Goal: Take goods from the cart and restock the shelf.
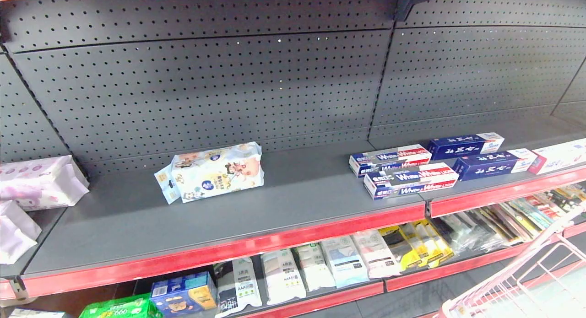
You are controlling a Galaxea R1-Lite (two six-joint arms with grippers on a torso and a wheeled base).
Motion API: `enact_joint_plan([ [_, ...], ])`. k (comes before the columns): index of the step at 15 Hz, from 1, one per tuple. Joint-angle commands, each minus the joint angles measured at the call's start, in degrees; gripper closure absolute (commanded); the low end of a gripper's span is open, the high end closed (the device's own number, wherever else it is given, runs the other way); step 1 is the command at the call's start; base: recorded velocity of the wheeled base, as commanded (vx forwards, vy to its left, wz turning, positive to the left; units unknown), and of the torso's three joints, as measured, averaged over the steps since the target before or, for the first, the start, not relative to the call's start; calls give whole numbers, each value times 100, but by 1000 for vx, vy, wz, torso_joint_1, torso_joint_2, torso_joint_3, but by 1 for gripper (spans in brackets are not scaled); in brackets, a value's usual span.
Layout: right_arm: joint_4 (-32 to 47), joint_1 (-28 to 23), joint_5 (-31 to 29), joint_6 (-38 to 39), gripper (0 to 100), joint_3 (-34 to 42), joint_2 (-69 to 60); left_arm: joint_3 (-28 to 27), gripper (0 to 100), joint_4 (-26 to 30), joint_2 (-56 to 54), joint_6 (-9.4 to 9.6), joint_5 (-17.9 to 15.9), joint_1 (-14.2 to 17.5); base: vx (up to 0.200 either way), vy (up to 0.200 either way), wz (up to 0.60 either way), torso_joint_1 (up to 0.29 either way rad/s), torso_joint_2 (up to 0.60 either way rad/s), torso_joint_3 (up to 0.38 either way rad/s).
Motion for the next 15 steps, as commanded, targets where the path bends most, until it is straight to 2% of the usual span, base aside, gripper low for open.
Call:
enact_joint_plan([
  [1, 24, 126, -195, 275, 0, -1956, 2103, 3, 0, -2, 2, -6, 2, 1, 0, 0, 0, 0, 0, 0],
  [2, 349, -252, -766, 1040, 0, -4452, 4327, -6, 0, -2, 2, -6, 2, 1, 0, 0, 0, 0, 0, 0],
  [3, 1000, -243, -564, 943, 0, -4804, 4582, 3, 0, -2, 2, -6, 2, 1, 0, 0, 0, 0, 0, 0],
  [4, 1439, -252, -397, 873, 0, -4786, 4670, 3, 0, 7, 2, -6, 2, 1, 0, 0, 0, 0, 0, 0],
  [5, 1439, -252, -397, 873, 0, -4786, 4670, 3, 0, 7, 2, -6, 2, 1, 0, 0, 0, 0, 0, 0],
  [6, 2441, -419, 552, 565, 0, -3898, 5232, 3, 0, 7, 2, -6, 2, 1, 0, 0, 0, 0, 0, 0],
  [8, 2301, -990, 517, -955, 0, -2694, 6006, 3, 0, -2, 2, -6, 2, 1, 0, 0, 0, 0, 0, 0],
  [9, 2204, -1113, 535, -1281, 0, -2501, 6085, -6, 0, -2, 2, -6, 2, 1, 0, 0, 0, 0, 0, 0],
  [10, 1923, -1403, 614, -1887, 0, -2176, 6243, 3, 0, -2, 2, -6, 2, 1, 0, 0, 0, 0, 0, 0],
  [11, 1123, -2080, 834, -3197, 0, -1613, 6885, 3, 0, -2, 2, -6, 2, 1, 0, 0, 0, 0, 0, 0],
  [13, 51, -2634, 842, -3803, 0, -1156, 7816, -6, 0, -2, 2, -6, 2, 1, 0, 0, 0, 0, 0, 0],
  [15, -415, -2809, 834, -4014, 0, -980, 8475, -6, 0, -2, 2, -6, 2, 1, 0, 0, 0, 0, 0, 0],
])
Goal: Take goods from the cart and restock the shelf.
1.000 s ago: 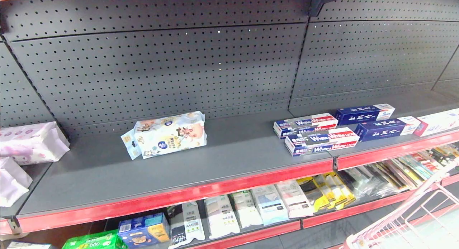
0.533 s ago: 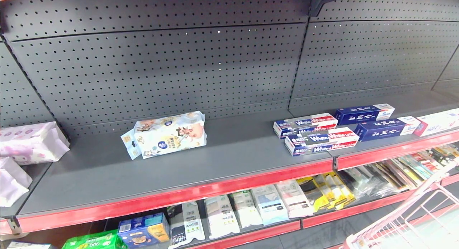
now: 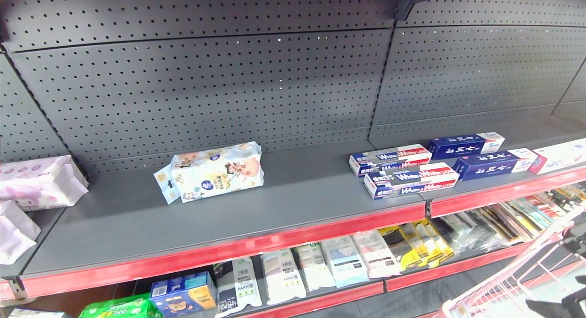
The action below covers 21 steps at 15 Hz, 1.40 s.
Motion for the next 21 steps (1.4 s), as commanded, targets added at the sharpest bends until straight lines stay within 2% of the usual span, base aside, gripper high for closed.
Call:
enact_joint_plan([
  [1, -734, -1048, 129, -1106, 0, 847, 1945, -6, 0, -1, 2, -4, 2, 1, 0, 0, 0, 0, 0, 0],
  [3, -734, -1839, 129, -2249, 0, 768, 2526, -6, 0, -1, 2, -4, 2, 1, 0, 0, 0, 0, 0, 0],
  [4, -787, -2278, 164, -3084, 0, 680, 2736, -6, 0, -1, 2, -4, 2, 1, 0, 0, 0, 0, 0, 0],
  [6, -972, -2876, 410, -4314, 0, 539, 3053, 3, 0, -1, 2, -4, 2, 1, 0, 0, 0, 0, 0, 0],
  [7, -1104, -2981, 507, -4525, 0, 566, 3132, 3, 0, -1, 2, -4, 2, 1, 0, 0, 0, 0, 0, 0],
  [16, -1139, -3096, 560, -4481, 0, 504, 3440, -6, 0, -1, 2, -4, 2, 1, 0, 0, 0, 0, 0, 0],
  [21, -1631, -3649, 604, -4622, 0, 443, 3475, -6, 0, -1, 2, -4, 2, 1, 0, 0, 0, 0, 0, 0],
])
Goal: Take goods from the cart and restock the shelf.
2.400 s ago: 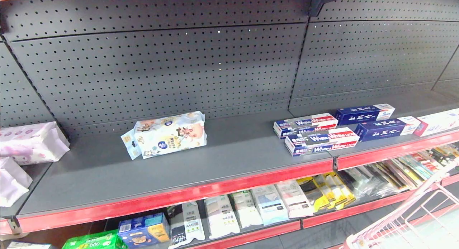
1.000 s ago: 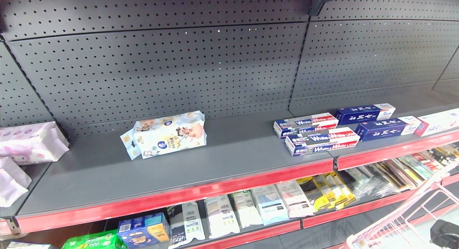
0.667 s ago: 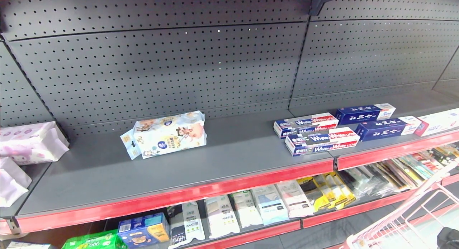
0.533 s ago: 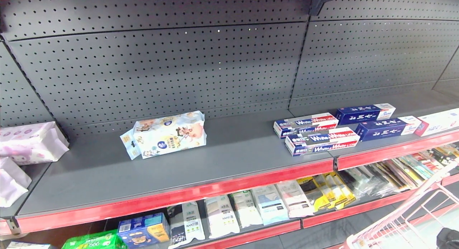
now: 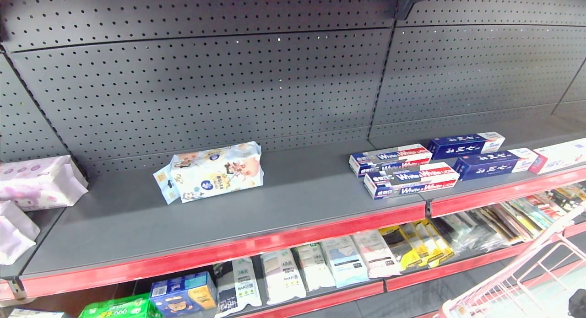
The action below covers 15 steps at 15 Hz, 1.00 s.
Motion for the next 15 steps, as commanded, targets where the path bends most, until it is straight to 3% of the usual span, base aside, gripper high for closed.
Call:
enact_joint_plan([
  [1, -61, -132, -16, -142, 0, -15, 99, 3, 0, -1, 0, -4, 4, 1, 0, 0, 0, 0, 0, 0],
  [7, -96, -132, -16, -906, 0, -23, 362, -6, 0, -1, 0, -4, 4, 1, 0, 0, 0, 0, 0, 0],
  [15, -167, -132, -16, -994, 0, -15, 459, 3, 0, 8, 0, -4, 4, 1, 0, 0, 0, -11, 20, 14],
])
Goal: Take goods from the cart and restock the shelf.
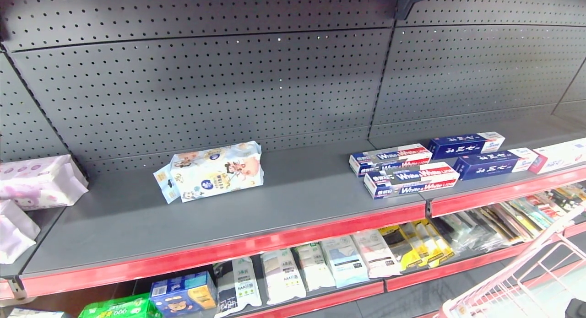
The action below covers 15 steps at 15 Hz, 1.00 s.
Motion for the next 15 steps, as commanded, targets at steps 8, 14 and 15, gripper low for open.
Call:
enact_joint_plan([
  [8, -1, 0, 4, -71, 0, 19, -35, 3, 0, -1, 0, -2, 2, 1, 0, 0, 0, -147, 334, 176],
  [14, -1, 0, 4, -168, 0, 45, -44, 3, 0, -1, 0, -2, 2, 1, 0, 0, 0, -157, 345, 190],
  [15, -1, 0, 4, -168, 0, 54, -44, 3, 0, -1, 0, -2, 2, 1, 0, 0, 0, -159, 359, 188],
])
